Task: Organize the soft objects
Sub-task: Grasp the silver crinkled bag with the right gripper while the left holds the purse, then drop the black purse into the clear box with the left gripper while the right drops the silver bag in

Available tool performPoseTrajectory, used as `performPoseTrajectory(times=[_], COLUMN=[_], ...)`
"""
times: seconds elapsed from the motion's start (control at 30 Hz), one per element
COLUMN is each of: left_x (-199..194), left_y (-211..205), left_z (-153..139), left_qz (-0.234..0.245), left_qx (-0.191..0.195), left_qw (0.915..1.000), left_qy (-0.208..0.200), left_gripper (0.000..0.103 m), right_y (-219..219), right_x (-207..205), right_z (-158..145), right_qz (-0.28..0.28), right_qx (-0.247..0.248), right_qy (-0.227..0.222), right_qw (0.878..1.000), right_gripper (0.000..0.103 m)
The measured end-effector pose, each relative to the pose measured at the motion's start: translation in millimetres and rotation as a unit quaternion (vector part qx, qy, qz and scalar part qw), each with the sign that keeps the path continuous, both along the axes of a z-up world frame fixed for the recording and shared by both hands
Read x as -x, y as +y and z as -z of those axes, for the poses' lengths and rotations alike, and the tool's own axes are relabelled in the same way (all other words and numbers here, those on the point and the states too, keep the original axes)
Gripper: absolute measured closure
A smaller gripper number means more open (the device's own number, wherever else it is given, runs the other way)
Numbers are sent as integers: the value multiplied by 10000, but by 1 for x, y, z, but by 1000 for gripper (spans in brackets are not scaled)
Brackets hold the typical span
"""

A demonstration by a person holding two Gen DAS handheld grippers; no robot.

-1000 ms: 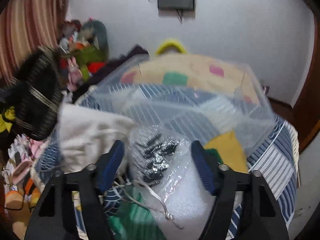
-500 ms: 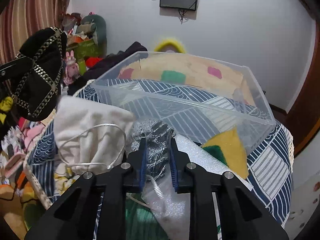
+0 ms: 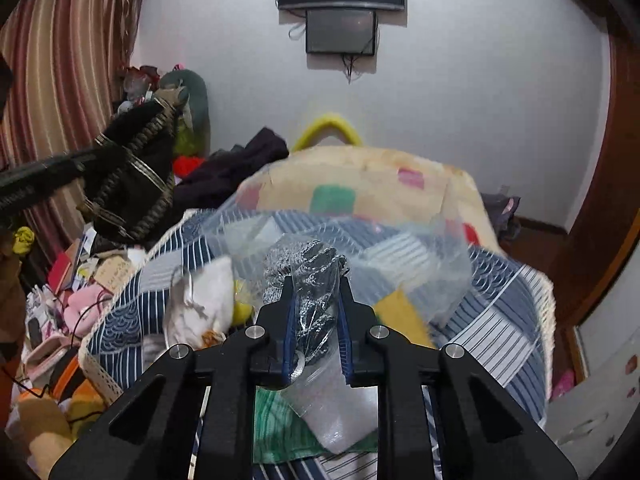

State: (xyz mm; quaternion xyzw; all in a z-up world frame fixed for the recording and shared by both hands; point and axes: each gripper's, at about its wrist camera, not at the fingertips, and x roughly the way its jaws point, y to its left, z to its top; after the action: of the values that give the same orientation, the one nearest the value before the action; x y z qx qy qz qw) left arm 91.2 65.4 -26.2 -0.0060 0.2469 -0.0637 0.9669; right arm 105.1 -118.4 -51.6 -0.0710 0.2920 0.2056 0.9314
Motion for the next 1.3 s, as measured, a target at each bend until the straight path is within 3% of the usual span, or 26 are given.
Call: performPoseTrajectory(times=[0.23, 0.37, 0.87, 1.3], left_x=[-17, -32, -103, -146], left_y=[-12, -14, -33, -72], left_z=[-7, -8, 26, 73], left_qz=[115, 112, 175, 416], left_qx=[18, 139, -49, -385], left_qw=[9999, 9998, 9990, 9936], left_qy=[-79, -29, 411, 976], left_gripper=[87, 87, 86, 85], right_y=[-6, -6, -6, -5], right_x=[-6, -13, -72, -94], right_z=[-29, -30, 3, 22], right_qz=[169, 223, 583, 691], right_qx=[-32, 51, 213, 532], right_qy=[-496, -586, -5, 558], right_qw=[9986, 9980, 9981, 9946], right_gripper=[87, 87, 87, 85])
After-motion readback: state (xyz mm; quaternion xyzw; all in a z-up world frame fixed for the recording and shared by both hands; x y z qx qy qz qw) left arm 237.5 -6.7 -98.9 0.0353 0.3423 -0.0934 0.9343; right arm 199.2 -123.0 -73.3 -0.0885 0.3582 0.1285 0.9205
